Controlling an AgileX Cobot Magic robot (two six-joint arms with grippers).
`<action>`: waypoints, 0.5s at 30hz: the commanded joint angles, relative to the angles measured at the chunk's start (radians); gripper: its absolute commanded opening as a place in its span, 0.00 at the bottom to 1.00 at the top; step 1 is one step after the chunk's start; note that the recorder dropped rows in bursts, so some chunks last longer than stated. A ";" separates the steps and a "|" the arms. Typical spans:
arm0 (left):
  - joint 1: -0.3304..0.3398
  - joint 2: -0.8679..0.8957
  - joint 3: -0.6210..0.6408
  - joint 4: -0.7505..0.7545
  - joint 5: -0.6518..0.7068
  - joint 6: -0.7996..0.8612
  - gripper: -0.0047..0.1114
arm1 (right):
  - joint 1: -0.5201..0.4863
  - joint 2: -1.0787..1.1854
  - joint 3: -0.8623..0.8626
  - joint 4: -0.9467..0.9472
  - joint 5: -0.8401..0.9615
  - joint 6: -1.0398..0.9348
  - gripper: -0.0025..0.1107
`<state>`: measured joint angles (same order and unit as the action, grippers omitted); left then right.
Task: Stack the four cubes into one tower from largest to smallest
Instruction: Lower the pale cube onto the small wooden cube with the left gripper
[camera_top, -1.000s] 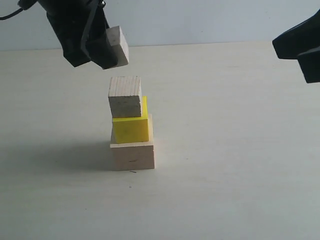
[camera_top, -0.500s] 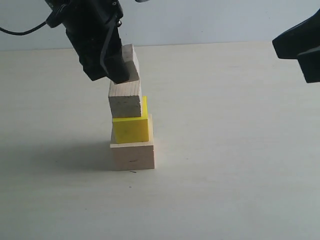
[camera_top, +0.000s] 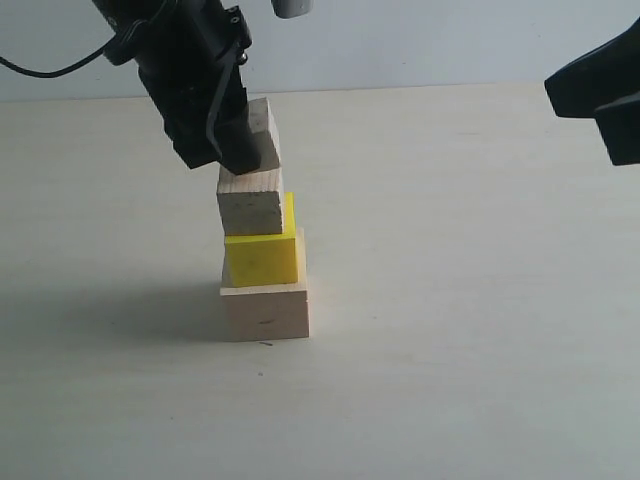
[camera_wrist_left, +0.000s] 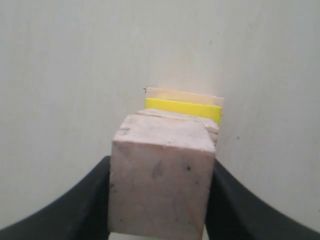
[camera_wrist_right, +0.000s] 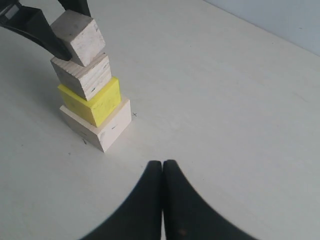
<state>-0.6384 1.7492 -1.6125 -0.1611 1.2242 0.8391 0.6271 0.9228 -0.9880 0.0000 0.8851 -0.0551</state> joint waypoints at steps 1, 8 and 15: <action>-0.003 0.008 -0.007 0.001 -0.003 -0.010 0.04 | -0.005 -0.001 0.003 0.000 -0.016 0.004 0.02; -0.003 0.008 -0.005 0.039 -0.003 -0.043 0.04 | -0.005 -0.001 0.003 0.000 -0.016 0.004 0.02; -0.003 0.008 -0.005 0.039 -0.003 -0.050 0.04 | -0.005 -0.001 0.003 0.000 -0.016 0.004 0.02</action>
<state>-0.6384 1.7584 -1.6125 -0.1225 1.2242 0.8025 0.6271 0.9228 -0.9880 0.0000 0.8851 -0.0551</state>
